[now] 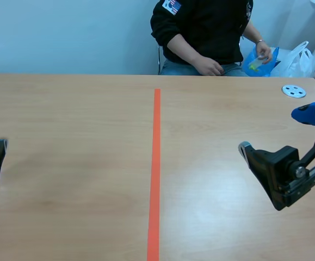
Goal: Sort the leaf by its shape. The table is split by an orange tape line. A compound leaf with several leaflets goes to the left side, a simple leaf with one blade goes to the right side. Return to the home posture when a red brick is placed on the table.
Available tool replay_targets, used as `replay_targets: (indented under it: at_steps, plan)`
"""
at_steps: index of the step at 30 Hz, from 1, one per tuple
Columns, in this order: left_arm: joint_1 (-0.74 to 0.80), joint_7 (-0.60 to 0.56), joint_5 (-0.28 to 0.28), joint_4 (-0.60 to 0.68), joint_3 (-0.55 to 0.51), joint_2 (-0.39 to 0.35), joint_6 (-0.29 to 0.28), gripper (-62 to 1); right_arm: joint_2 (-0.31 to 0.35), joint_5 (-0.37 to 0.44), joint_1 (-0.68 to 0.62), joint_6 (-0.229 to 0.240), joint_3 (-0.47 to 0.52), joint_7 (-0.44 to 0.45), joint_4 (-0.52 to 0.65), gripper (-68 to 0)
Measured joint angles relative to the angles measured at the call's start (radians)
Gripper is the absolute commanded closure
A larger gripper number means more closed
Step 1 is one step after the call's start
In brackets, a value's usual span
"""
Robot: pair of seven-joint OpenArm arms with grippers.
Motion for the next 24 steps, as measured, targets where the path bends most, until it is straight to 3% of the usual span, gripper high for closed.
replay_targets:
  at_steps: [6, 10, 16, 24]
  plan:
    - [0.14, 0.039, -0.008, 0.379, -0.011, -0.026, -0.087, -62.3, 0.0, 0.0, 0.0, 0.0, 0.0, 0.0, 0.0, -61.7]
    - [0.236, 0.041, -0.007, 0.548, -0.011, -0.024, -0.135, -62.3, 0.0, 0.0, 0.0, 0.0, 0.0, 0.0, 0.0, -61.7]
    - [0.317, 0.042, -0.016, 0.647, -0.007, -0.024, -0.226, -62.3, 0.0, 0.0, 0.0, 0.0, 0.0, 0.0, 0.0, -61.7]
    - [0.322, 0.12, -0.01, 0.643, 0.116, -0.023, -0.23, -62.3, 0.0, 0.014, 0.0, 0.0, 0.0, 0.015, 0.0, -61.7]
